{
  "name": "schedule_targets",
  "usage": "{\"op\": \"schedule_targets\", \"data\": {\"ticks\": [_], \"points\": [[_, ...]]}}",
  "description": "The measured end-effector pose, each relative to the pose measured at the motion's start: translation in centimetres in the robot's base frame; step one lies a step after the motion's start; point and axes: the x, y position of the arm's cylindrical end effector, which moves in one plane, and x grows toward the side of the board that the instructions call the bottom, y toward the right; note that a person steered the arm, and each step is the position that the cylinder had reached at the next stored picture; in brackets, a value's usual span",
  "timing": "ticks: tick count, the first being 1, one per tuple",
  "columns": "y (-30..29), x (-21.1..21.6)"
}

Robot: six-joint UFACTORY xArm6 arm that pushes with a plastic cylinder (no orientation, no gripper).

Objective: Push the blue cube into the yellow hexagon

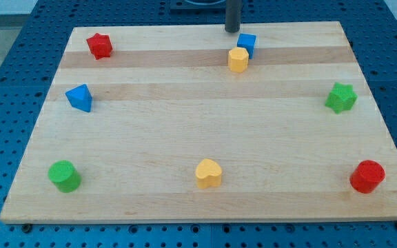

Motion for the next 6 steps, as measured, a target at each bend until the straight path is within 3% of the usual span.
{"op": "schedule_targets", "data": {"ticks": [2,5,6], "points": [[2.0,0.4],[1.9,6.8],[1.9,6.8]]}}
